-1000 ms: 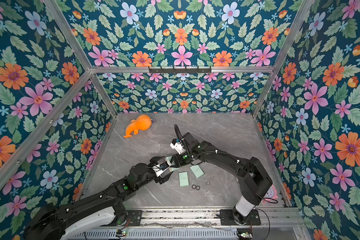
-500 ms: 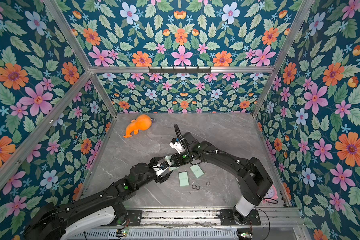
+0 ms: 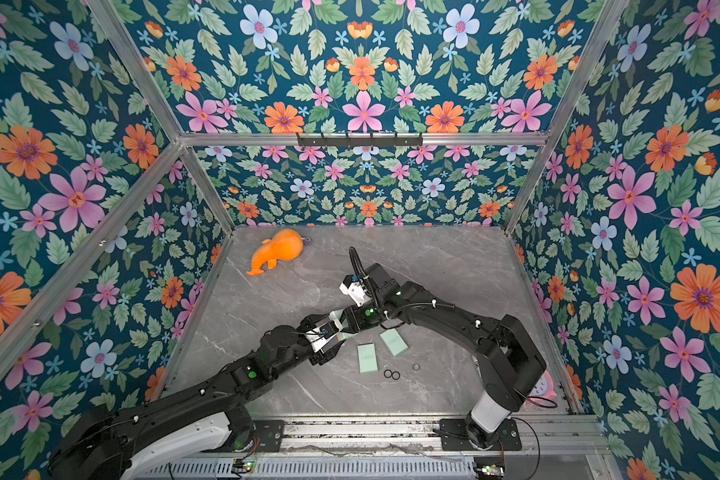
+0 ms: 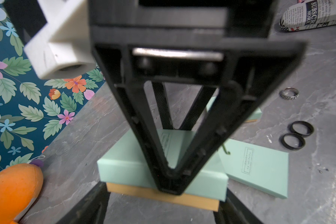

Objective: Take the rings out of the lift-off lid box
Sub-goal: Open the lid on the jewelry box.

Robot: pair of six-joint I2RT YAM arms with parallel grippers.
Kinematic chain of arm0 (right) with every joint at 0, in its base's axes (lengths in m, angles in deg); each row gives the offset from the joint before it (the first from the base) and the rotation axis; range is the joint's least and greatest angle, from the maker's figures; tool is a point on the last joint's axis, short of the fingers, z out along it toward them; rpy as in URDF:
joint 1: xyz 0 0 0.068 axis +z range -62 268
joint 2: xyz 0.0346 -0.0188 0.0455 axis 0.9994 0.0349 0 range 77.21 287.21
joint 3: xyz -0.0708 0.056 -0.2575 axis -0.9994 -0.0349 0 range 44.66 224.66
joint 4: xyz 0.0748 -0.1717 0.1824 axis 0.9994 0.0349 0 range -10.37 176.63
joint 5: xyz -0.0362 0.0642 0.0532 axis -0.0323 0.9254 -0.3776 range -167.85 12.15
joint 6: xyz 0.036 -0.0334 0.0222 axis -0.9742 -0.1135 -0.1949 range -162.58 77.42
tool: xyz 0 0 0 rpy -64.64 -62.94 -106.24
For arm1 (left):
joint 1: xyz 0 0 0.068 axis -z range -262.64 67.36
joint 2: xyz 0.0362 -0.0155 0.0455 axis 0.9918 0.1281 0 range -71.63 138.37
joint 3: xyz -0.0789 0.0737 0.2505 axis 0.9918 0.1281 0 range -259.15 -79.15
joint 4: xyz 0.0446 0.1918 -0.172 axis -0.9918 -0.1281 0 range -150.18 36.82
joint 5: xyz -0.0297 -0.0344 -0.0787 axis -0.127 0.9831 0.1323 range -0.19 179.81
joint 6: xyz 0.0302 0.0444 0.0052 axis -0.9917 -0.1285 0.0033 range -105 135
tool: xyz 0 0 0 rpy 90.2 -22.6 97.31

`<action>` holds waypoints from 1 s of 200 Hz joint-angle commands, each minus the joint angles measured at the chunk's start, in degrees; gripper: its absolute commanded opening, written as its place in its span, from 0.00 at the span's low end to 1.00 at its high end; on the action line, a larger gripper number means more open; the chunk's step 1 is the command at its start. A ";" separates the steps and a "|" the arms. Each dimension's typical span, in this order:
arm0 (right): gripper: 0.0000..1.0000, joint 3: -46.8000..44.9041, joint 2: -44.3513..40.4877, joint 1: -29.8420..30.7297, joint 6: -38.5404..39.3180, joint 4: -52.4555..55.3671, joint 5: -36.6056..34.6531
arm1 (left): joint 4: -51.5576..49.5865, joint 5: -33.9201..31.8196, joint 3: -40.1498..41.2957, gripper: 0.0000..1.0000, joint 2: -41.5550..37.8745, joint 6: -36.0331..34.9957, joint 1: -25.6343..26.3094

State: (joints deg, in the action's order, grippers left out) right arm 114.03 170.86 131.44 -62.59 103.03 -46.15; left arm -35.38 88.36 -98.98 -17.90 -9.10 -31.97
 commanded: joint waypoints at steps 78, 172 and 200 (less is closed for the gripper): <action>0.36 1.29 -0.61 0.15 -1.09 -0.99 3.34 | -0.42 -0.30 0.05 0.69 -0.03 -0.86 -0.02; 0.37 2.44 -2.05 -1.52 -1.46 0.74 4.02 | -3.27 0.40 0.12 0.54 0.49 -2.26 0.81; 0.37 2.95 -2.33 -2.20 -1.63 1.51 4.92 | -3.98 0.34 0.10 0.54 1.02 -2.79 1.28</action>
State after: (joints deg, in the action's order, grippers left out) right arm 115.88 169.40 129.74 -63.00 106.57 -44.86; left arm -33.10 88.82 -99.09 -17.50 -9.84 -31.00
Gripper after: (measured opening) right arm 0.506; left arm 0.765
